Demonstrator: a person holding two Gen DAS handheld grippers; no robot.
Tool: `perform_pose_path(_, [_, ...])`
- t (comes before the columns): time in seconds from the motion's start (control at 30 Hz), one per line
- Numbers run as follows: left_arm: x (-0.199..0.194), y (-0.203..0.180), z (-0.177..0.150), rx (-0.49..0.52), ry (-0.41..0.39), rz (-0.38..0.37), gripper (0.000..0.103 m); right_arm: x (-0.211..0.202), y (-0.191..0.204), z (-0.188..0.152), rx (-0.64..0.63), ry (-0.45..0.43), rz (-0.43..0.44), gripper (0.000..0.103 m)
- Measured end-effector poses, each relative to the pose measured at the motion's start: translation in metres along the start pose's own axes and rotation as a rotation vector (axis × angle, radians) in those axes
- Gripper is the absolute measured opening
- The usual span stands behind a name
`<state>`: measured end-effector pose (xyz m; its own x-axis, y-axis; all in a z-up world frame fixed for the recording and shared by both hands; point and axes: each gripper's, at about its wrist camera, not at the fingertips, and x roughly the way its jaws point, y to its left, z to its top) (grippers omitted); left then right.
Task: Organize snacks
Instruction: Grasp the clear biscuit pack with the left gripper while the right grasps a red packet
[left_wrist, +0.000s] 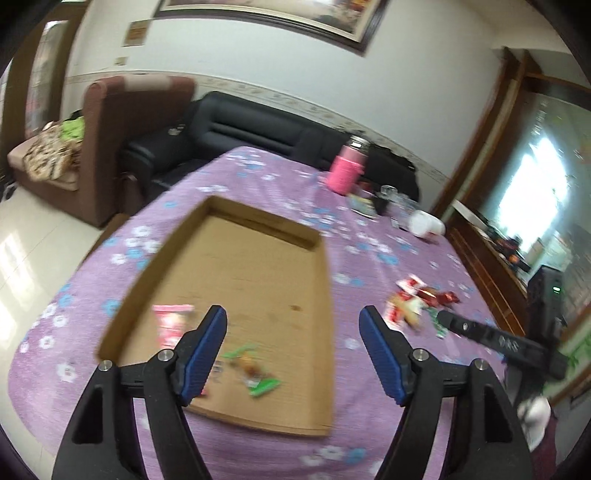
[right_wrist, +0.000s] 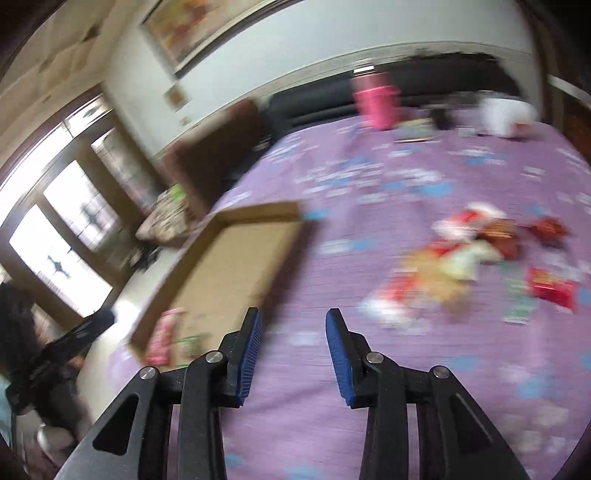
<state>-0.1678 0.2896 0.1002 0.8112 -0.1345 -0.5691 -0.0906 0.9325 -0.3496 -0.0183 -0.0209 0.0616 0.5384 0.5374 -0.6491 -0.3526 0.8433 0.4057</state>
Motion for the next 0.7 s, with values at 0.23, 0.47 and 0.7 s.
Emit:
perform_pose_path(0.23, [0.024, -0.068, -0.016, 0.135, 0.083, -0.105, 0.074, -0.04, -0.13, 0.019, 0.183, -0.067, -0.191, 0.039])
perform_pose_path(0.47, [0.05, -0.113, -0.031, 0.198, 0.181, -0.14, 0.074, -0.002, -0.174, 0.043, 0.193, -0.025, -0.134, 0.039])
perform_pose_path(0.7, [0.076, -0.136, -0.03, 0.192, 0.246, -0.157, 0.074, 0.027, -0.193, 0.033, 0.175, 0.05, -0.072, 0.042])
